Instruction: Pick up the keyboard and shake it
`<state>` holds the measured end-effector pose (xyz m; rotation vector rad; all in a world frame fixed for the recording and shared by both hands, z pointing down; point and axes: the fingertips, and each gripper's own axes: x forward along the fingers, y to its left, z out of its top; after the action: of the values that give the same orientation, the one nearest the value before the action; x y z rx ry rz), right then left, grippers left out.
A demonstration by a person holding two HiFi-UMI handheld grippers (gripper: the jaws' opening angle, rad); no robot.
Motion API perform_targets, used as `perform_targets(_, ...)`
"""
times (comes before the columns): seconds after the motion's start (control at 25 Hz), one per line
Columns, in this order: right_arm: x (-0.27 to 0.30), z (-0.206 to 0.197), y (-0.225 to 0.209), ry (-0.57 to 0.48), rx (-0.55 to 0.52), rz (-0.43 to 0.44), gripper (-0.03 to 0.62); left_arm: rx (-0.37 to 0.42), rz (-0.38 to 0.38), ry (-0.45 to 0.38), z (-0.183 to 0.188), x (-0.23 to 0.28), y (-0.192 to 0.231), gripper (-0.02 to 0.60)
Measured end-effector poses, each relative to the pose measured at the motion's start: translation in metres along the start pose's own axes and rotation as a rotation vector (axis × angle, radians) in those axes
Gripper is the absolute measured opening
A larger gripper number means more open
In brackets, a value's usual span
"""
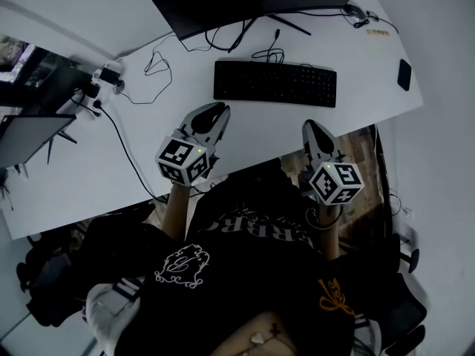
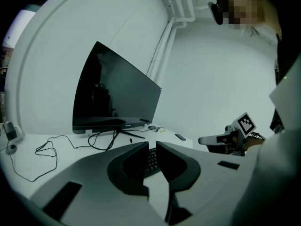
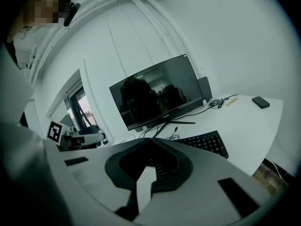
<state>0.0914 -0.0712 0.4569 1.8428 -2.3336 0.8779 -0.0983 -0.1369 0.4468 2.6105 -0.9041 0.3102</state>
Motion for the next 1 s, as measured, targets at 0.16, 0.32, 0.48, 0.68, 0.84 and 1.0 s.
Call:
perform_targets(0.16, 0.010, 0.007, -0.057, 0.027, -0.004, -0.028, 0.014, -0.062, 0.040, -0.014, 0.000, 0.035, 0.022, 0.057)
perform_targets(0.32, 0.023, 0.009, -0.113, 0.063, -0.001, -0.060, 0.029, -0.102, 0.075, -0.003, -0.001, 0.065, 0.054, 0.058)
perform_targets(0.48, 0.036, 0.002, -0.163, 0.108, 0.021, -0.087, 0.071, -0.133, 0.107, 0.017, -0.006, 0.091, 0.085, 0.061)
perform_targets(0.68, 0.054, -0.016, -0.211, 0.173, 0.016, -0.099, 0.127, -0.131, 0.091, 0.103, -0.027, 0.117, 0.109, 0.143)
perform_targets(0.84, 0.074, -0.041, -0.233, 0.263, -0.033, -0.060, 0.228, -0.138, 0.070, 0.187, -0.050, 0.134, 0.128, 0.219)
perform_targets(1.0, 0.093, -0.067, -0.243, 0.356, -0.126, -0.013, 0.324, -0.143, 0.051, 0.289, -0.078, 0.154, 0.151, 0.283)
